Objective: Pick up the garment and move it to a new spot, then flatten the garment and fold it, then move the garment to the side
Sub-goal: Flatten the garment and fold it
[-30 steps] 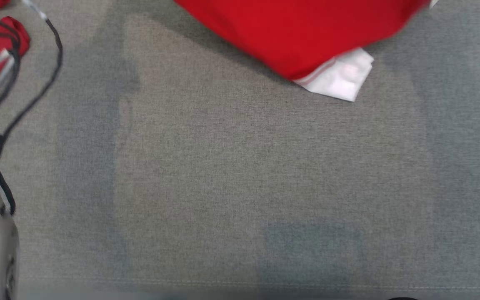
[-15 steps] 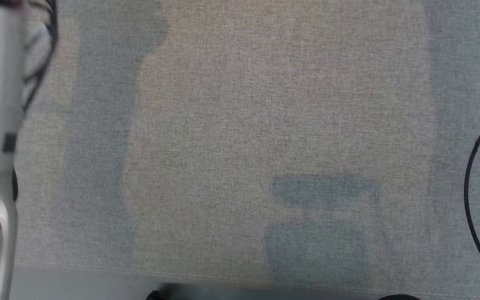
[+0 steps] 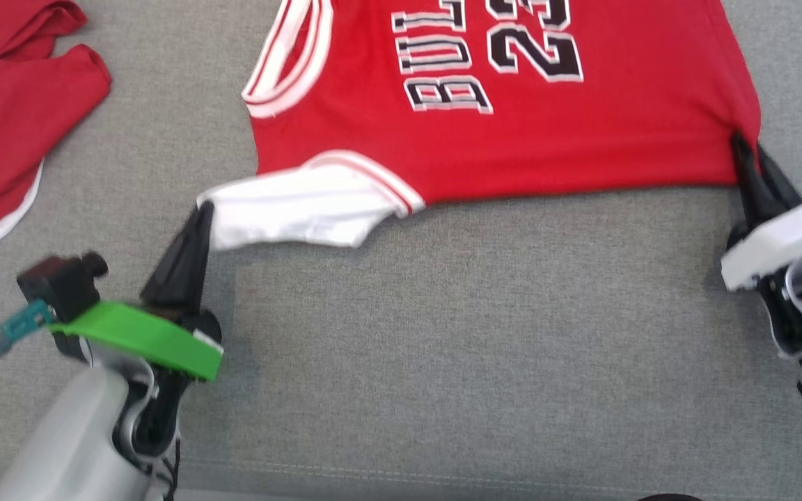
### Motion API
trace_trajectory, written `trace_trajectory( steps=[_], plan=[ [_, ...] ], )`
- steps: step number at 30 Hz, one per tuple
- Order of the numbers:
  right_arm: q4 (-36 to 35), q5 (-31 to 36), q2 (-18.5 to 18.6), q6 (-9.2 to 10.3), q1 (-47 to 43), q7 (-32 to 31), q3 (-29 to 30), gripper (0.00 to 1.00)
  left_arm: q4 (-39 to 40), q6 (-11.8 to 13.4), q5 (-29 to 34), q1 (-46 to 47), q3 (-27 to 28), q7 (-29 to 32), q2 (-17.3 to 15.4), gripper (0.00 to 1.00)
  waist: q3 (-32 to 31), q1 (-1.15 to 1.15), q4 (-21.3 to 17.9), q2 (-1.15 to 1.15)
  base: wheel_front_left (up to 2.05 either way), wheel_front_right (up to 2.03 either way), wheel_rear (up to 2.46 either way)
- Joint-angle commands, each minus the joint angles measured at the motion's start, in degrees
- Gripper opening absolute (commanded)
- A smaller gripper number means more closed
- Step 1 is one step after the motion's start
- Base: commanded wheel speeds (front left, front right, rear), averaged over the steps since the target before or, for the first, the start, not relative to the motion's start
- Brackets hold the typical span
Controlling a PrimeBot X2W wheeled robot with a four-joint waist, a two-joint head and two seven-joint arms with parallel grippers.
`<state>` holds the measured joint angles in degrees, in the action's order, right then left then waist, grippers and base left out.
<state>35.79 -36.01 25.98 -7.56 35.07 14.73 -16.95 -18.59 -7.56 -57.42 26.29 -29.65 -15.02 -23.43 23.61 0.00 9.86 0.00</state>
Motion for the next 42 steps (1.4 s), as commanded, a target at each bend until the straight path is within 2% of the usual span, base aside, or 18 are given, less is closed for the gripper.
trace_trajectory(
  steps=[1,7,15,20,25,29,34,37,42],
  plan=[
    [-0.99,-1.27,1.09,0.15,-3.38,0.34,0.34,0.0,0.08,0.16,0.15,-3.65,0.79,-0.18,-0.53,0.0,-6.25,0.0,-0.2,0.0,0.0,0.0,0.0],
    [-5.31,-4.7,3.07,0.18,-17.62,0.47,2.07,0.0,-0.04,0.25,2.14,-16.95,1.36,-0.19,1.28,0.0,-11.11,0.0,0.12,0.0,0.0,0.0,0.0],
    [-8.25,-4.34,1.78,0.19,-30.74,0.58,6.2,0.0,1.77,2.9,3.01,-28.58,3.24,-0.2,4.66,0.0,-13.7,0.0,0.06,0.0,0.0,0.0,0.0],
    [-10.64,-3.68,0.85,0.19,-35.4,0.62,9.3,0.0,4.02,4.03,3.01,-32.09,2.89,0.04,5.07,0.0,-13.85,0.0,0.18,0.0,0.0,0.0,0.0],
    [-15.91,-2.57,-0.15,0.17,-38.64,-1.24,11.55,0.0,10.2,6.52,2.75,-33.92,2.75,2.51,3.51,0.0,-12.63,0.0,-0.33,0.0,0.0,0.0,0.0],
    [-22.48,-1.83,0.24,0.13,-37.04,-6.83,13.61,0.0,18.77,8.46,-0.11,-31.65,5.05,6.0,2.51,0.0,-10.24,0.0,-1.0,0.0,0.0,0.0,0.0],
    [-30.45,-1.91,1.37,0.13,-31.63,-19.49,15.45,0.0,28.2,11.28,-2.87,-24.47,6.72,14.07,-0.09,0.0,-6.52,0.0,-1.27,0.0,0.0,0.0,0.0],
    [-32.98,-1.62,1.64,0.12,-28.34,-27.49,16.56,0.0,28.9,12.77,-2.16,-17.04,5.81,19.48,-0.92,0.0,-5.29,0.0,-0.48,0.0,0.0,0.0,0.0],
    [-32.84,-0.9,-0.21,0.11,-24.32,-38.93,19.78,0.0,23.34,13.94,-0.73,-5.23,3.03,25.17,1.52,0.0,-5.18,0.0,0.23,0.0,0.0,0.0,0.0]
  ],
)
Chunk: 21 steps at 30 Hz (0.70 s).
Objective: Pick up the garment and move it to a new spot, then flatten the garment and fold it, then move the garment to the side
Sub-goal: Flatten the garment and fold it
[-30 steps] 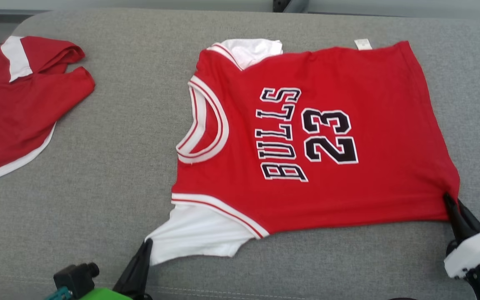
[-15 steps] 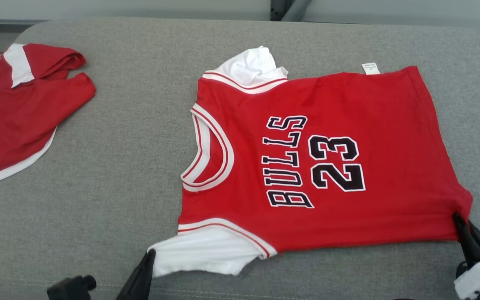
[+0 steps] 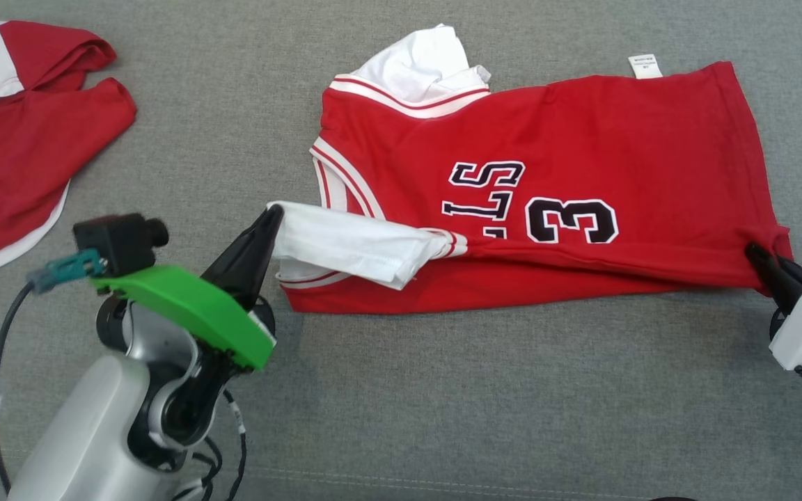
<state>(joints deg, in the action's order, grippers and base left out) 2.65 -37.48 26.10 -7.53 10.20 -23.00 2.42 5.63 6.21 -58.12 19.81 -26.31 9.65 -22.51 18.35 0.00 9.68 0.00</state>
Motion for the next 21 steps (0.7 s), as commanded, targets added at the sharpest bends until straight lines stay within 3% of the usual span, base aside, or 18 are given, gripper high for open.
trace_trajectory(
  steps=[1,11,21],
  plan=[
    [0.57,0.85,-0.79,0.08,1.17,-3.48,0.98,0.0,-2.73,0.17,-0.27,3.1,-0.73,1.3,1.33,0.0,-0.04,0.0,0.41,0.0,0.0,0.0,0.0],
    [2.4,3.68,-2.31,0.04,8.98,-29.4,0.14,0.0,-19.39,-2.88,-1.26,14.56,-4.15,5.52,7.11,0.0,-0.87,0.0,-0.44,0.0,0.0,0.0,0.0],
    [6.28,10.65,-4.04,0.04,17.47,-44.24,5.44,0.0,-30.06,-6.74,-1.12,23.54,-5.4,5.7,11.74,0.0,1.48,0.0,1.66,0.0,0.0,0.0,0.0]
  ],
)
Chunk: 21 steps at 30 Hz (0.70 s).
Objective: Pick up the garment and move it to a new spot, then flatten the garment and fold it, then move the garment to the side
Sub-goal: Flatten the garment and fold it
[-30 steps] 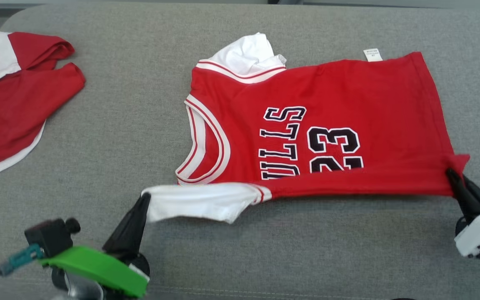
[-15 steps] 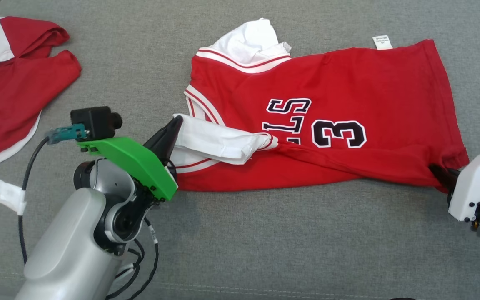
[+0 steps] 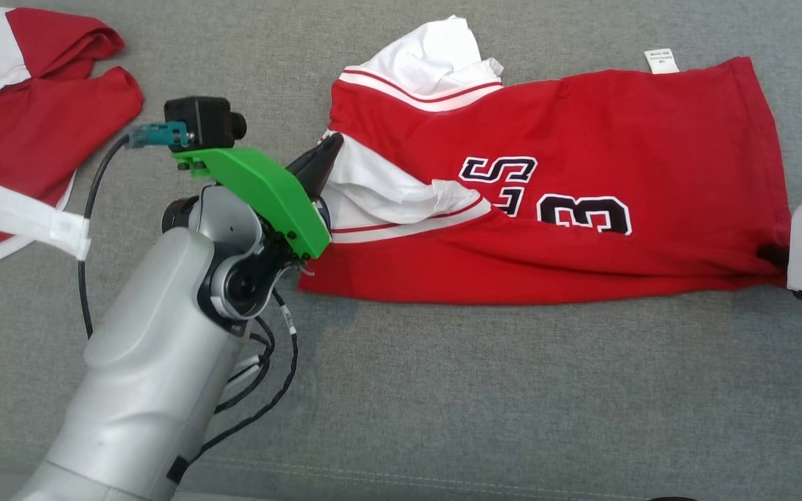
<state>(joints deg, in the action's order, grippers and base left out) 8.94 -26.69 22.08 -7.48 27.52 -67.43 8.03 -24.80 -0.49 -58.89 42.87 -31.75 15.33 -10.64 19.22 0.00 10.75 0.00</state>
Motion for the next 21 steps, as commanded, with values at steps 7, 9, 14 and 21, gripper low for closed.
trace_trajectory(
  steps=[7,9,14,21],
  plan=[
    [0.21,5.9,-3.59,-0.01,4.57,-8.41,3.04,0.0,-8.65,-2.59,-1.19,6.87,0.92,-0.89,2.75,0.0,2.76,0.0,0.29,0.0,0.0,0.0,0.0],
    [-0.29,7.08,-4.43,-0.01,5.06,-9.9,3.3,0.0,-10.6,-3.33,-1.28,8.12,0.83,-1.33,3.37,0.0,3.16,0.0,0.02,0.0,0.0,0.0,0.0],
    [-2.24,8.24,-5.69,-0.01,5.48,-8.72,2.84,0.58,-15.13,-4.74,-1.53,9.96,0.75,-2.61,3.95,0.06,3.74,0.0,-0.84,0.0,0.0,0.0,0.0],
    [-3.43,8.87,-6.8,-0.01,6.42,5.85,3.36,1.0,-16.92,-6.1,-0.88,7.6,0.83,-7.59,2.58,1.0,1.94,0.0,-2.38,0.0,0.0,0.0,0.0]
  ],
)
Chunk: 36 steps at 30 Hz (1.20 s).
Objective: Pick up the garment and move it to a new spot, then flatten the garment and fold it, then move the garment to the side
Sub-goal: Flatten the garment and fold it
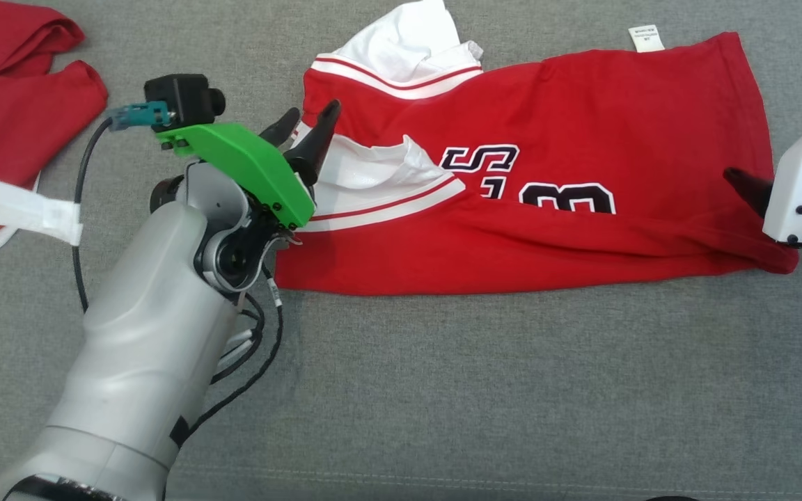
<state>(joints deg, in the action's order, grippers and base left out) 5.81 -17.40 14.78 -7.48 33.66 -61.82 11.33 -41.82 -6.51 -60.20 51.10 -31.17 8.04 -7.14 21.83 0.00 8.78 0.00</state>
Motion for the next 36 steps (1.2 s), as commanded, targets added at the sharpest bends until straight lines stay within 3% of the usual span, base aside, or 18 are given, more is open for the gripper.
trace_trajectory(
  steps=[1,4,6,11,16,18,20,24,30,36],
  plan=[
    [-1.1,-1.21,0.87,-0.02,0.08,2.82,-0.83,1.0,1.29,-0.21,1.03,-1.27,0.44,-1.96,-1.67,1.0,-1.25,0.0,-0.67,0.0,0.0,0.0,0.0],
    [-4.72,-3.03,3.31,-0.02,-2.16,12.32,-4.6,1.0,7.74,-0.35,1.32,-5.82,2.07,-7.15,-4.27,1.0,-3.12,0.0,-1.72,0.0,0.0,0.0,0.0],
    [-7.16,-3.75,5.98,0.02,-5.09,19.4,-6.93,1.0,14.04,0.92,1.74,-10.67,3.54,-10.06,-7.26,1.0,-4.49,0.0,-2.18,0.0,0.0,0.0,0.0],
    [-12.96,-2.54,11.35,0.01,-14.87,38.46,-10.33,1.0,30.44,8.75,5.55,-27.4,5.66,-16.11,-14.42,1.0,-7.37,0.0,-2.62,0.0,0.0,0.0,0.0],
    [-11.64,3.42,10.31,0.02,-25.42,57.58,-9.07,1.0,39.11,13.26,10.06,-41.56,5.66,-21.59,-16.3,1.0,-9.37,0.0,-2.89,0.0,0.0,0.0,0.0],
    [-9.02,6.0,8.86,0.03,-28.48,64.8,-8.21,1.0,40.14,14.23,11.59,-45.16,6.05,-22.67,-14.99,1.0,-10.24,0.0,-3.16,0.0,0.0,0.0,0.0],
    [-5.73,9.47,7.55,0.02,-30.87,72.22,-7.9,1.0,40.34,14.02,14.3,-47.49,6.95,-23.19,-14.23,1.0,-11.26,0.0,-3.36,0.0,0.0,0.0,0.0],
    [-0.23,11.87,3.33,0.03,-33.11,76.54,-5.96,1.0,39.98,12.49,18.97,-50.32,11.21,-23.23,-11.83,1.0,-12.88,0.0,-3.47,0.0,0.0,0.0,0.0],
    [0.69,16.28,-2.29,0.03,-34.56,77.0,-3.76,1.0,35.75,5.99,28.11,-52.81,19.07,-23.16,-6.58,1.0,-14.36,0.0,-3.68,0.0,0.0,0.0,0.0],
    [-1.03,18.22,-5.8,0.03,-35.71,77.02,-1.16,1.0,33.8,2.09,33.55,-52.52,25.89,-23.17,-1.31,1.0,-15.54,0.0,-3.34,0.0,0.0,0.0,0.0]
  ],
)
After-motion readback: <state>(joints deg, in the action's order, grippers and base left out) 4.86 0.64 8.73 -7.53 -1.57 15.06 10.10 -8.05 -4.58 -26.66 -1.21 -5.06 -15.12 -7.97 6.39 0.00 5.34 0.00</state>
